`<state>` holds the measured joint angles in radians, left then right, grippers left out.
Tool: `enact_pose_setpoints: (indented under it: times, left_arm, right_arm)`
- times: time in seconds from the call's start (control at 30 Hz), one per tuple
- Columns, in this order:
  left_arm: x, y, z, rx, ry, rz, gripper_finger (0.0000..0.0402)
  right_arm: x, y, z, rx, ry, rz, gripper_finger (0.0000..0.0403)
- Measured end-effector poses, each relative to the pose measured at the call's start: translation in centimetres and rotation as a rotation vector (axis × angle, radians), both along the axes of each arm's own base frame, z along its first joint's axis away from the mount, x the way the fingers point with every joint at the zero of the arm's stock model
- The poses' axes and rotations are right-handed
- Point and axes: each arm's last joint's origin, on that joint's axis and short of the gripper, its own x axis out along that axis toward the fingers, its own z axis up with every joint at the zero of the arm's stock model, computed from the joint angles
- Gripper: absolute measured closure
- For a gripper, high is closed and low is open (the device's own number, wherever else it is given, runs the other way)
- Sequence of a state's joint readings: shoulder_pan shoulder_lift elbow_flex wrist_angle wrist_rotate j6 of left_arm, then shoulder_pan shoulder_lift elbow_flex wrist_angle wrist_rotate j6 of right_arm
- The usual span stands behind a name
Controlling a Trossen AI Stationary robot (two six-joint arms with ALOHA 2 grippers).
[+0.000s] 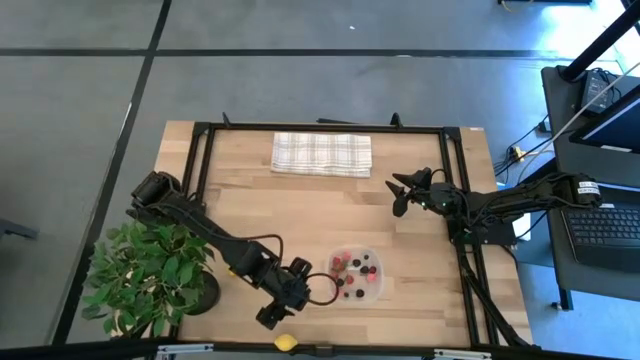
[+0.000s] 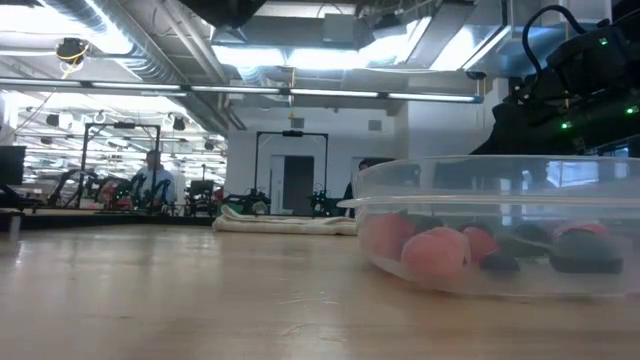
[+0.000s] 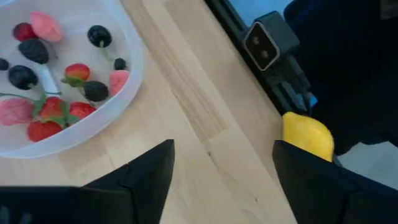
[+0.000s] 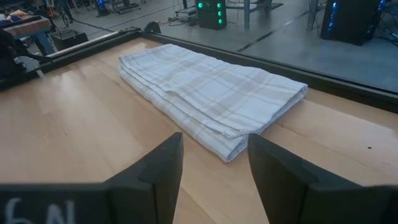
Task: Pick and placing Produce into tupperware
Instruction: Put the bottom yellow lemon into the transparent bin
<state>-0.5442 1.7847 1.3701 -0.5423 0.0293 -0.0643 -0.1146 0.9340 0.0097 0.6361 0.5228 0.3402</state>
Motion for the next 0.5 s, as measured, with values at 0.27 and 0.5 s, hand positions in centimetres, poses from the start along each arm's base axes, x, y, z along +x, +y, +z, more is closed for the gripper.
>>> enact_pose_setpoints:
  times: [0.27,0.5]
  left_arm:
    - [0.02,0.19,-0.06,0.031,-0.008,-0.033,0.0063]
    - [0.00,0.20,-0.07,0.011,0.008,-0.001,0.0045]
  right_arm:
    - [-0.02,0.00,-0.05,-0.003,0.008,0.001,0.0221]
    - [-0.02,0.00,-0.05,-0.013,0.016,0.004,0.0221]
